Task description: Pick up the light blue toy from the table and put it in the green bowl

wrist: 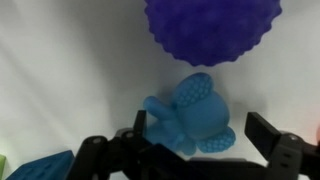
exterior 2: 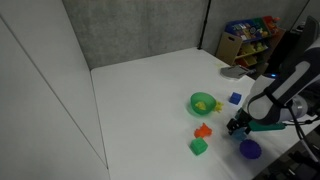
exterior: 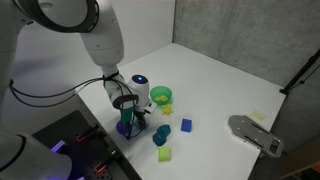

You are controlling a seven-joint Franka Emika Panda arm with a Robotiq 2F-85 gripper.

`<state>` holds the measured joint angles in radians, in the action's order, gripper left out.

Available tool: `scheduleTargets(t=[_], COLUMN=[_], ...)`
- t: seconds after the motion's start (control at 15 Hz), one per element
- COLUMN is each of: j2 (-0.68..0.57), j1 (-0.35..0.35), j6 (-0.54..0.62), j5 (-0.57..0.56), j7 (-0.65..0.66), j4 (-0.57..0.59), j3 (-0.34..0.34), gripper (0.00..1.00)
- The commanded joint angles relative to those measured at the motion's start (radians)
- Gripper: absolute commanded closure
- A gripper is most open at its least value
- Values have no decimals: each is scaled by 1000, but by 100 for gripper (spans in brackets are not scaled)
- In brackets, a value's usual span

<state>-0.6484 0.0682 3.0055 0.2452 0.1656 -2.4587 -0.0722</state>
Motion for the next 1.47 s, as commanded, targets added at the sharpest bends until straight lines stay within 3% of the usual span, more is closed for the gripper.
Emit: scheduleTargets(t=[0.0,0.2,0.33,0.6,1.13,1.4], j2=[-18,-28,-29,-19,171,260], j1=[-1,2,-1,-22,22,10], j6=[18,41,72,129,54,-14], j5=[-3,-8,-16,-35,-59,-52], j7=[2,-8,-17,-23,-40,-56], j4=[-5,-4,-7,-14,-42,8], j3=[0,-7,-9,-7,-64,-80], gripper=[0,0,25,55,69,69])
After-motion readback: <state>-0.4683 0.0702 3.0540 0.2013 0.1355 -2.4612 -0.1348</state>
